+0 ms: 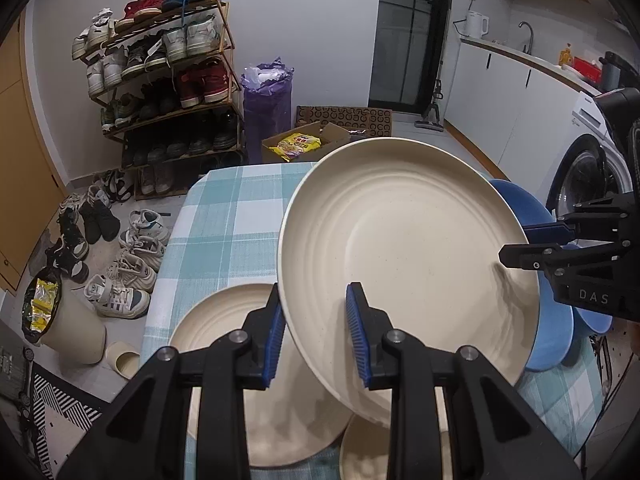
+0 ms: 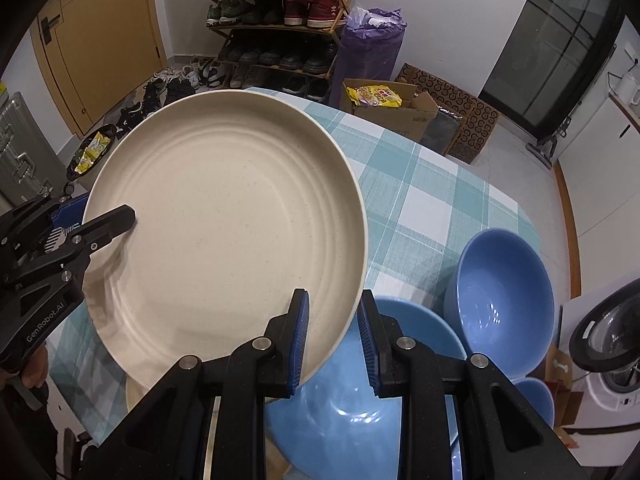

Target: Organize plates and bowls

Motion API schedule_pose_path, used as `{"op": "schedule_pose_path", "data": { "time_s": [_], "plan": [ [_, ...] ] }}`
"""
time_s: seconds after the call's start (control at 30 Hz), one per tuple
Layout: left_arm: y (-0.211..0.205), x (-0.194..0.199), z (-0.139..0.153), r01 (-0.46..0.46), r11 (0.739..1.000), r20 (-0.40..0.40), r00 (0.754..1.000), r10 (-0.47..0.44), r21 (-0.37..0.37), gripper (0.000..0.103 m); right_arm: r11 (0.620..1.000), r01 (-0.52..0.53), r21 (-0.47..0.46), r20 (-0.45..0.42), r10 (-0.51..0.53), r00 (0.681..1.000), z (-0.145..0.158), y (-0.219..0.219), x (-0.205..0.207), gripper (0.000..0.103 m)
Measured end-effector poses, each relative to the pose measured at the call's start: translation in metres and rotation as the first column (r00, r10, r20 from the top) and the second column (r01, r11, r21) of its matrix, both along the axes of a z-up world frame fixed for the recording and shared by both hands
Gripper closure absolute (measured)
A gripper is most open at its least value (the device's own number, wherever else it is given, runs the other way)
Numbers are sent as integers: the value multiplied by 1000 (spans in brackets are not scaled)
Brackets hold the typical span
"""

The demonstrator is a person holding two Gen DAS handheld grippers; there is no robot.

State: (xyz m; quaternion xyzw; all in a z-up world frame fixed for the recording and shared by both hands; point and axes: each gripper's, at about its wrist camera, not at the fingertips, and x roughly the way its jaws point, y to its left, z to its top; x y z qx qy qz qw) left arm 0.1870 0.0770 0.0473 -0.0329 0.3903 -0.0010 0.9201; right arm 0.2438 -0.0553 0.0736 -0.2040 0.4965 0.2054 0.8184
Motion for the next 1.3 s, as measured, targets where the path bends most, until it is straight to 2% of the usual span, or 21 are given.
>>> {"op": "schedule_pose_path", "data": {
  "time_s": [0.43,1.3],
  "plan": [
    [-12,-39,0,32,999,1,999,-32,2,75,1000,-27,16,-4,27,1000,11,-15,-44,78],
    [-32,-88,-22,69,998,-32,997,-69,0,75,999,-50,15,-36,50,998,-12,-40,-103,78]
  ]
}}
